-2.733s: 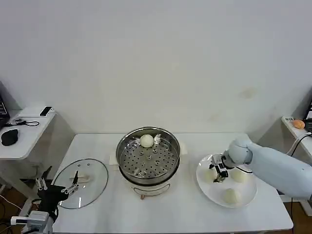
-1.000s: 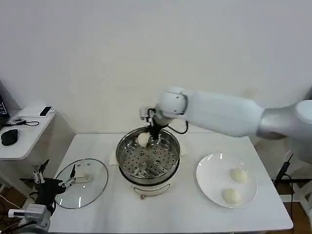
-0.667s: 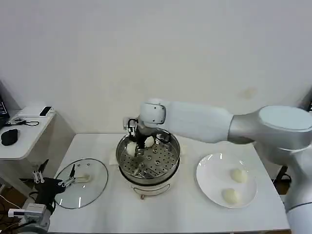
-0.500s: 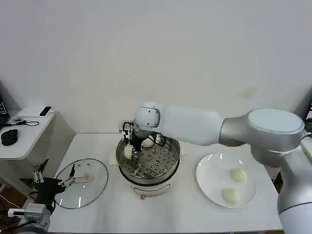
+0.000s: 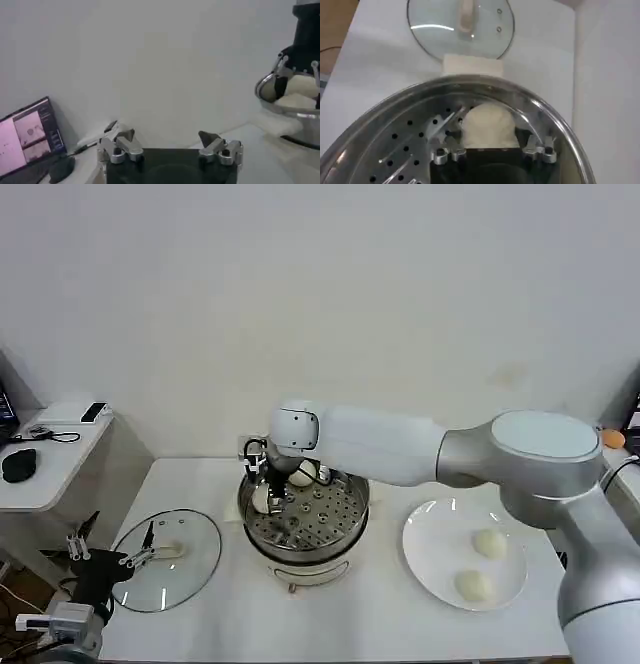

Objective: Take steamed baozi put them in steamer then cover it.

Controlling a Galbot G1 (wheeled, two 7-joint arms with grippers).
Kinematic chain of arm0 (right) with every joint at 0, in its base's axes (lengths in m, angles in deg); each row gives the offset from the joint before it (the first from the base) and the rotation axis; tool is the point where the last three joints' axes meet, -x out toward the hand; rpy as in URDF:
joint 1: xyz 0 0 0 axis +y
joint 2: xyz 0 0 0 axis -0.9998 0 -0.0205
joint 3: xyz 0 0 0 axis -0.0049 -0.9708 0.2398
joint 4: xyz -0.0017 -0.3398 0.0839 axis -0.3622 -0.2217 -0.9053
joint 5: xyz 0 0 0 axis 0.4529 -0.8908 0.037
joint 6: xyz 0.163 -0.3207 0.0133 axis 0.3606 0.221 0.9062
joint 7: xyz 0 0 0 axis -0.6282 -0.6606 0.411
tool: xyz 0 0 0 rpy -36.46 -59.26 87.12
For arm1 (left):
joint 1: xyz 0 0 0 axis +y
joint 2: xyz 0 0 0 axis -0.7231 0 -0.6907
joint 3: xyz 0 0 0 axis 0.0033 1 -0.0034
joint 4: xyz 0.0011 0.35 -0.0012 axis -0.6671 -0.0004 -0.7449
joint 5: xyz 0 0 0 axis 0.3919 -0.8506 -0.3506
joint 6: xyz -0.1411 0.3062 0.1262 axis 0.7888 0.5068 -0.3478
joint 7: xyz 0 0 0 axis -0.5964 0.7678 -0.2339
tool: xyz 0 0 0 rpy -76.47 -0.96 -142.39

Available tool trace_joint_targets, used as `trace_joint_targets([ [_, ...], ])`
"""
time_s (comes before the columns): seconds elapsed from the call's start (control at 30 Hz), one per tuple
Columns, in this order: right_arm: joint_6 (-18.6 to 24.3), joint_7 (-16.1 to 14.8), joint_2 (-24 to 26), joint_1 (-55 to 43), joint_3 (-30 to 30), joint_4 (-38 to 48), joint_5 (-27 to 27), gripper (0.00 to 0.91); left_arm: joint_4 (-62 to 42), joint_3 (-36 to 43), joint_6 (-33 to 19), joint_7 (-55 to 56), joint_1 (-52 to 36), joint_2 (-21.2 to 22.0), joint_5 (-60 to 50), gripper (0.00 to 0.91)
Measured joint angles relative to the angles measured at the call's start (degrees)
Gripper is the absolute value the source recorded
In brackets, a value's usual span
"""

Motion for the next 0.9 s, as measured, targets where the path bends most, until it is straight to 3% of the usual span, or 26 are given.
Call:
trace_joint_targets([
  [0.37, 1.9, -2.7, 8.5, -6.8, -1.7, -8.0, -1.0, 0.907, 0.5, 0.1, 0.1, 0.0, -0.1, -0.1, 0.2, 0.907],
  [0.9, 7.9, -9.1, 34.9, -12.8, -2.5, -25.7, -9.9, 0.907, 0.5, 2.5, 0.0, 0.0, -0.4, 0.0, -0.6, 0.907],
])
